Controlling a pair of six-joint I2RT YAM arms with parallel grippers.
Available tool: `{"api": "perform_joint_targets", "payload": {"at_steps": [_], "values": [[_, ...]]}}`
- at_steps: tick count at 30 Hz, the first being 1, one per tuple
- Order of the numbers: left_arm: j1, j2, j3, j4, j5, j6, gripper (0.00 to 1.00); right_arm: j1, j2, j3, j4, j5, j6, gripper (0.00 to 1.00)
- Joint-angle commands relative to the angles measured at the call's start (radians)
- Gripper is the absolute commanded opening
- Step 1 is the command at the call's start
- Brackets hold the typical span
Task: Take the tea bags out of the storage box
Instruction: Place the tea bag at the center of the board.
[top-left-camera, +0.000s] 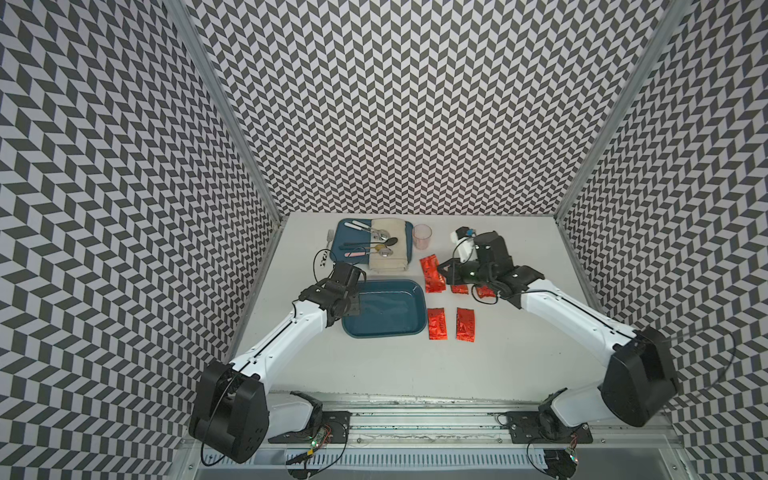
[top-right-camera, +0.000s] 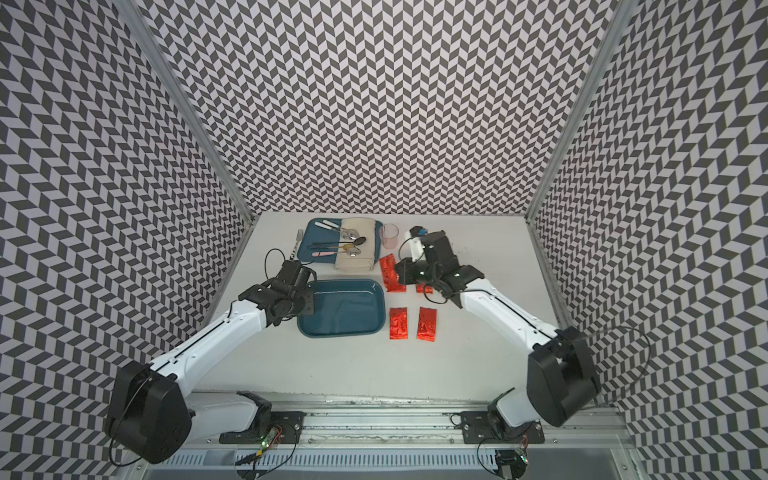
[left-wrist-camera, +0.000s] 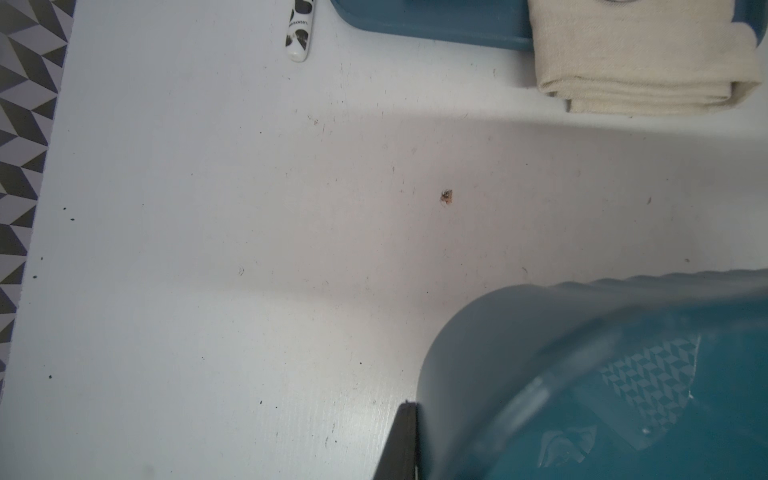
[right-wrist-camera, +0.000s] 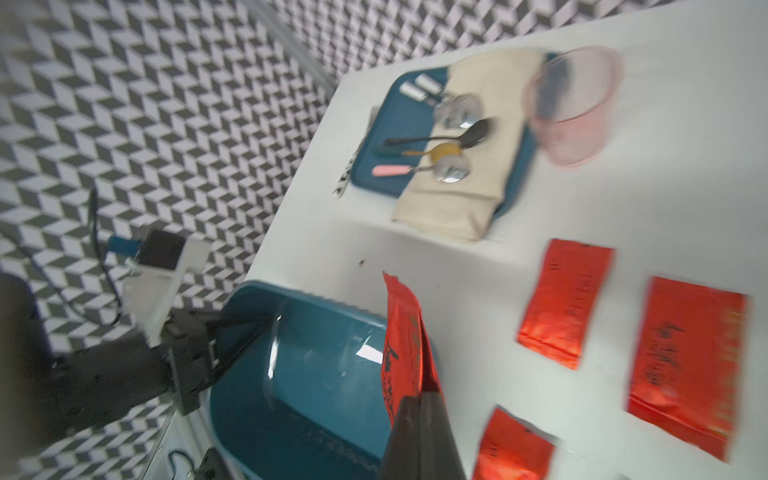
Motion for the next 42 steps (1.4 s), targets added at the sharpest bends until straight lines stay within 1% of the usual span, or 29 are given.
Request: {"api": "perform_joint_targets", "payload": {"at_steps": [1,5,9,14,20,30,36,42], "values": [[-0.006,-0.011,0.011,0.025,0.009,-0.011,0.0,-0.111,-0.064,-0.077,-0.087,0.018,-0.044,0.0],[-0.006,-0.011,0.011,0.026,0.016,-0.008,0.0,-0.237,-0.109,-0.176,-0.105,0.034,-0.051,0.0],[-0.006,-0.015,0.011,0.026,0.019,-0.008,0.0,-0.275,-0.093,-0.23,-0.113,0.077,-0.076,0.0],[-0.006,-0.021,0.009,0.028,0.019,-0.008,0.0,-0.279,-0.038,-0.271,-0.101,0.08,-0.113,0.0],[-0.007,-0.018,0.009,0.028,0.017,-0.009,0.0,-0.276,0.017,-0.284,-0.097,0.061,-0.123,0.0],[-0.007,-0.016,0.008,0.028,0.019,-0.008,0.0,-0.254,0.055,-0.291,-0.082,0.012,-0.129,0.0],[-0.007,-0.013,0.008,0.028,0.021,-0.008,0.0,-0.254,0.039,-0.285,-0.101,0.037,-0.128,0.0],[-0.008,-0.01,0.008,0.029,0.023,-0.007,0.0,-0.253,0.005,-0.28,-0.152,0.12,-0.124,0.0]]}}
